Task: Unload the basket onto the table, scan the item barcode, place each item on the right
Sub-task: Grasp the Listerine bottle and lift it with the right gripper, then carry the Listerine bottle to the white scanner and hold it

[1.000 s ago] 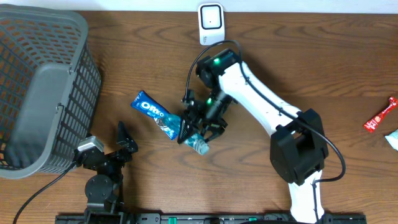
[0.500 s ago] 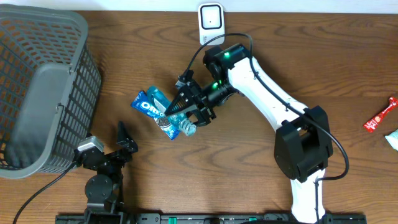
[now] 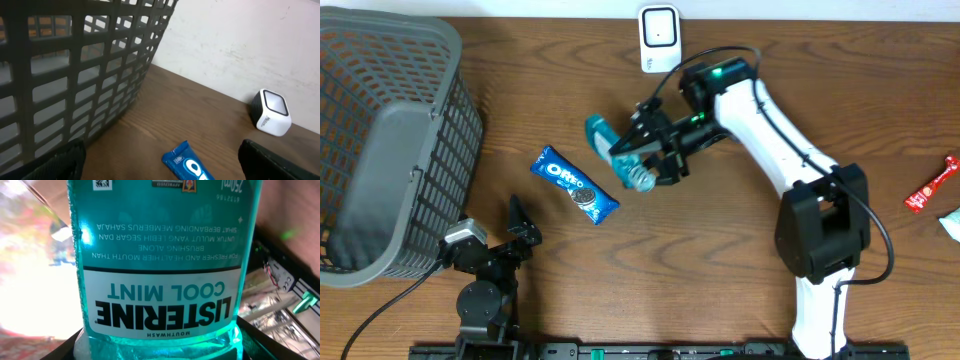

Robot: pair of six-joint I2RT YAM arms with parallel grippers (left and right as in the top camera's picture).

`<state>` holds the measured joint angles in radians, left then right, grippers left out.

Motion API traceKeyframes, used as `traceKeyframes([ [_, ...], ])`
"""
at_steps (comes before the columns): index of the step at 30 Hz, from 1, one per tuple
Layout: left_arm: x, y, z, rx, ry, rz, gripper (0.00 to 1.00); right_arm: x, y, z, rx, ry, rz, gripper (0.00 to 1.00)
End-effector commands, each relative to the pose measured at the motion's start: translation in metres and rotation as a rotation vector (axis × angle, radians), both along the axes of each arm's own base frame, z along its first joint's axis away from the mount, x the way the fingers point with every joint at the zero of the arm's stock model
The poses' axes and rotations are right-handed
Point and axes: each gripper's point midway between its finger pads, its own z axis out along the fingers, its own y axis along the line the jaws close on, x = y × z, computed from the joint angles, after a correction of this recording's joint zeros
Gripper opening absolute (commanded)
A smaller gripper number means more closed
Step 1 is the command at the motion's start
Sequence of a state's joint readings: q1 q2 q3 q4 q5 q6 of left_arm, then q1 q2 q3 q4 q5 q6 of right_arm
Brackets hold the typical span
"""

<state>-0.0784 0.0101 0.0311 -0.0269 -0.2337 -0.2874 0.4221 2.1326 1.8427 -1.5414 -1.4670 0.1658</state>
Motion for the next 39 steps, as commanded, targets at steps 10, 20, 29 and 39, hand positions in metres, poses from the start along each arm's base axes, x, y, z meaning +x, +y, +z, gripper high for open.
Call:
traceKeyframes([
  [10,0.0,0.001,-0.017,0.009,0.043,0.002,0.98,0.035,-0.031,0.021,0.077,-0.016,-0.123,0.37],
  [20,0.0,0.001,-0.017,0.009,0.043,0.002,0.98,0.04,-0.037,-0.004,-0.036,-0.107,-0.107,0.37],
  [29,0.0,0.001,-0.017,0.009,0.043,0.002,0.98,0.074,-0.036,-0.035,-0.164,-0.296,-0.139,0.38],
  [39,0.0,0.001,-0.017,0.009,0.043,0.002,0.98,0.124,-0.04,-0.059,-0.315,-0.531,-0.233,0.38],
])
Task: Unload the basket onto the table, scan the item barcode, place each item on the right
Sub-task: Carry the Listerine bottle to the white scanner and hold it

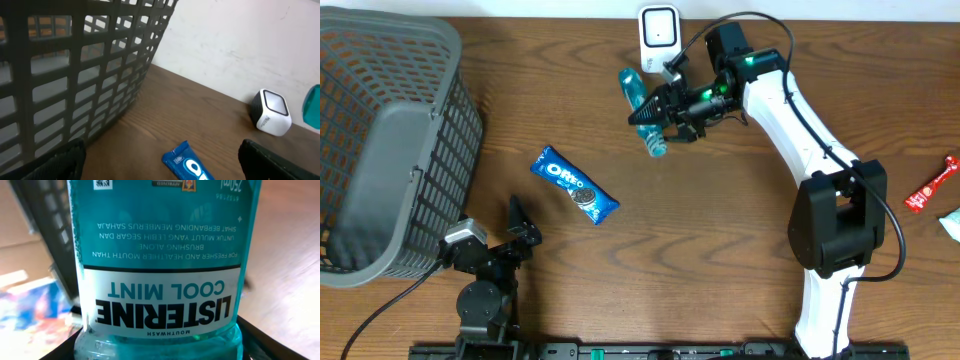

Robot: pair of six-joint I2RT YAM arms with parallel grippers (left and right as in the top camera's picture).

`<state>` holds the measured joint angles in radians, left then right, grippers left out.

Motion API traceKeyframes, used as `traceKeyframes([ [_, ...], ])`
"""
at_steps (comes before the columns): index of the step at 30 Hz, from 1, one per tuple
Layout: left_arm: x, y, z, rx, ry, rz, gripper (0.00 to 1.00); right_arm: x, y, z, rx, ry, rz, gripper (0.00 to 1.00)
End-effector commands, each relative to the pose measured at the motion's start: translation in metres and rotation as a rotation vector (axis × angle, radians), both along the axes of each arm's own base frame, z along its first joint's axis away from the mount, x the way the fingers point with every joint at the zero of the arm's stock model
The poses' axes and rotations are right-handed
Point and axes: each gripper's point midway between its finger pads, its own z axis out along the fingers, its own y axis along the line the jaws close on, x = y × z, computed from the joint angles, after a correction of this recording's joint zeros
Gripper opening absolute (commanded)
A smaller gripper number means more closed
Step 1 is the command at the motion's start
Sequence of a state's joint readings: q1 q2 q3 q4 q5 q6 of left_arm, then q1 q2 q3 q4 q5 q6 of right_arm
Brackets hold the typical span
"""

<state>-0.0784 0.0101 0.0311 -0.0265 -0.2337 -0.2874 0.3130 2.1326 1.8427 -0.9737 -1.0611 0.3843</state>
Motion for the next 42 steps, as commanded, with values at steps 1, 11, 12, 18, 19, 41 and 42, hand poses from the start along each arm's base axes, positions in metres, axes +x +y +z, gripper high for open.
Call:
traceKeyframes([
  [1,0.0,0.001,-0.017,0.009,0.043,0.002,0.98,0.023,-0.011,-0.001,-0.082,-0.09,-0.07,0.38],
  [11,0.0,0.001,-0.017,0.009,0.043,0.002,0.98,0.094,-0.03,-0.01,-0.274,-0.38,-0.264,0.38],
  [12,0.0,0.001,-0.017,0.009,0.043,0.002,0.98,0.103,-0.034,-0.01,-0.295,-0.416,-0.291,0.39],
  [18,0.0,0.001,-0.017,0.009,0.043,0.002,0.98,0.138,-0.05,-0.007,-0.389,-0.516,-0.44,0.44],
  [19,0.0,0.001,-0.017,0.009,0.043,0.002,0.98,0.143,-0.051,-0.006,-0.391,-0.533,-0.452,0.44],
  [41,0.0,0.001,-0.017,0.009,0.043,0.002,0.98,0.211,-0.045,-0.03,-0.391,-0.685,-0.698,0.36],
  [42,0.0,0.001,-0.017,0.009,0.043,0.002,0.98,0.212,-0.045,-0.029,-0.4,-0.696,-0.711,0.35],
])
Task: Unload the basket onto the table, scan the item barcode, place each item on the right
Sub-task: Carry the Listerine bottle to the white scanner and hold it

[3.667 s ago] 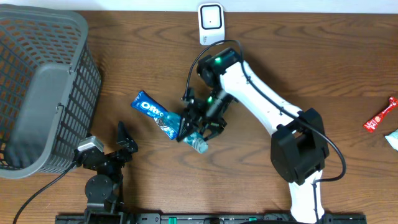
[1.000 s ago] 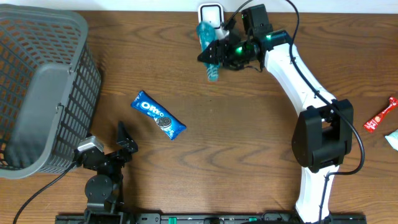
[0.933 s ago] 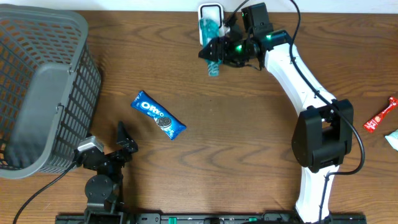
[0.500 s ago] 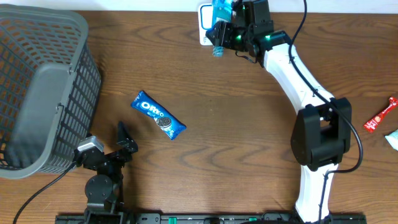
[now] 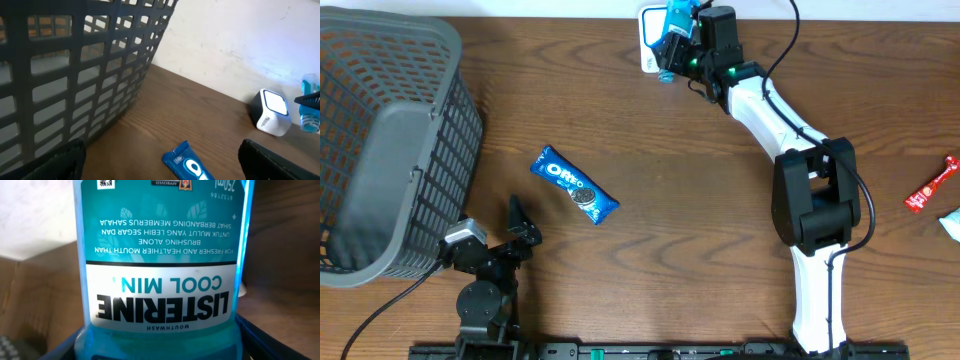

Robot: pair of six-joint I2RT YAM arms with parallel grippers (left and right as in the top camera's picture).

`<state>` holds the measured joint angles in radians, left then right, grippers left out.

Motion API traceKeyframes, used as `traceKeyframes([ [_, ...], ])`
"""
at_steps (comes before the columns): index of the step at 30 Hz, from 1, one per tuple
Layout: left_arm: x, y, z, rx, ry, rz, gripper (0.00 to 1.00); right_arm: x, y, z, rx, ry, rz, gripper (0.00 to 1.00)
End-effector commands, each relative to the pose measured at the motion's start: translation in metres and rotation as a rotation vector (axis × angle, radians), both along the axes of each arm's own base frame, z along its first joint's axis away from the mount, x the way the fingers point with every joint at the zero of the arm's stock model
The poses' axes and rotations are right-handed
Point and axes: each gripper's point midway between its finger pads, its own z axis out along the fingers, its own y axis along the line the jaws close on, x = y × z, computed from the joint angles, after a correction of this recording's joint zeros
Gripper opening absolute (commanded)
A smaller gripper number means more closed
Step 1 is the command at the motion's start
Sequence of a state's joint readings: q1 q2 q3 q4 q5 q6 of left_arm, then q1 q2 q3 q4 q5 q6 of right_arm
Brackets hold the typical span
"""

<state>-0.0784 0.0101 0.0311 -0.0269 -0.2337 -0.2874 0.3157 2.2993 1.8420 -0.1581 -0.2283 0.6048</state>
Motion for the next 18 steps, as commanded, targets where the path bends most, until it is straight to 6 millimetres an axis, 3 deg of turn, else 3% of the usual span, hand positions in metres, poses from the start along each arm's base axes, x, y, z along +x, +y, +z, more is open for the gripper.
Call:
traceKeyframes([
  [1,0.0001,0.0009,-0.0166,0.009,0.043,0.002,0.98,0.0089,0.0052,0.0299,-0.014,-0.09,-0.063,0.35],
  [18,0.0001,0.0009,-0.0166,0.009,0.043,0.002,0.98,0.0124,0.003,0.0288,-0.05,-0.105,-0.194,0.34],
])
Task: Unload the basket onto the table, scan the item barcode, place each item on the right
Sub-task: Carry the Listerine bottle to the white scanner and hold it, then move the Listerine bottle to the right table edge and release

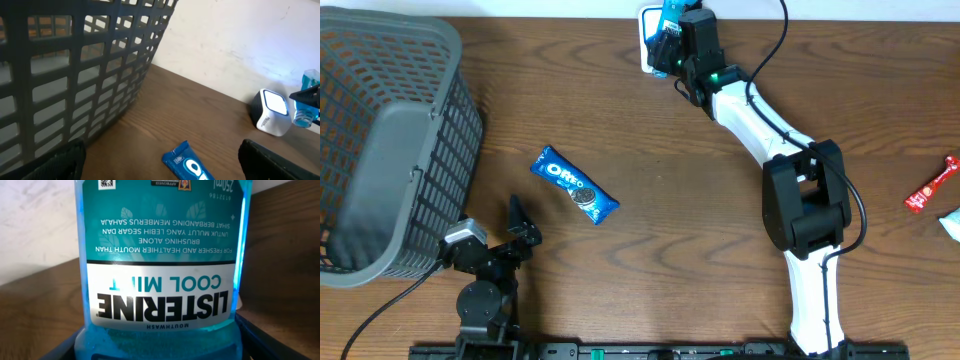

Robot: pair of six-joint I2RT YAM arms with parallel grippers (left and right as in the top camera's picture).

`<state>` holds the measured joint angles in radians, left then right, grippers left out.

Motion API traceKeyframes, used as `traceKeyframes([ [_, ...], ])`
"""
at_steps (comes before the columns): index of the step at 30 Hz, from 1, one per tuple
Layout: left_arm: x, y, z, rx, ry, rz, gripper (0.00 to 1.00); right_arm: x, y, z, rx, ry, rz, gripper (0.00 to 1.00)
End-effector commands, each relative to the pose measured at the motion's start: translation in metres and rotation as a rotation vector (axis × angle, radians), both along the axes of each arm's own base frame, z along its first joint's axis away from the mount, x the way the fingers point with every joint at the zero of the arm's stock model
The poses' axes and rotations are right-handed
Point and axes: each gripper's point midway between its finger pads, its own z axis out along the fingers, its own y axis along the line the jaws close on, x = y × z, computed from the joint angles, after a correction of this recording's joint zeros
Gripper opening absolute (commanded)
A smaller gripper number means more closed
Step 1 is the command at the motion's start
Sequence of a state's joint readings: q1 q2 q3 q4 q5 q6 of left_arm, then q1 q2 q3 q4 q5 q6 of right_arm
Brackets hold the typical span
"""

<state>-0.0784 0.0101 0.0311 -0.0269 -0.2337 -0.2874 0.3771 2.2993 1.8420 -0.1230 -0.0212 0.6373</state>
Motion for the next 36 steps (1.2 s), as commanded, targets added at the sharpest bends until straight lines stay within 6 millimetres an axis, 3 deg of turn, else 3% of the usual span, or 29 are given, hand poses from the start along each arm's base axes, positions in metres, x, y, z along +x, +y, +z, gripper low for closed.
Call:
traceKeyframes([
  [1,0.0,0.001,-0.017,0.009,0.043,0.002,0.98,0.007,-0.003,0.022,0.028,-0.044,-0.073,0.35],
  [8,0.0,0.001,-0.017,0.009,0.043,0.002,0.98,0.008,0.004,-0.003,0.048,-0.012,-0.112,0.35],
  [20,0.0,0.001,-0.017,0.009,0.043,0.002,0.98,-0.002,0.017,-0.013,-0.005,-0.004,-0.163,0.35],
  [24,0.0,0.001,-0.017,0.009,0.043,0.002,0.98,-0.011,0.01,-0.014,-0.037,0.048,-0.167,0.38],
  [30,0.0,0.001,-0.017,0.009,0.043,0.002,0.98,-0.023,-0.031,0.008,-0.083,0.133,-0.213,0.37],
  [33,0.0,0.001,-0.017,0.009,0.043,0.002,0.98,-0.031,-0.062,0.022,-0.107,0.172,-0.25,0.35],
  [36,0.0,0.001,-0.017,0.009,0.043,0.002,0.98,-0.046,-0.105,0.029,-0.144,0.248,-0.314,0.35],
])
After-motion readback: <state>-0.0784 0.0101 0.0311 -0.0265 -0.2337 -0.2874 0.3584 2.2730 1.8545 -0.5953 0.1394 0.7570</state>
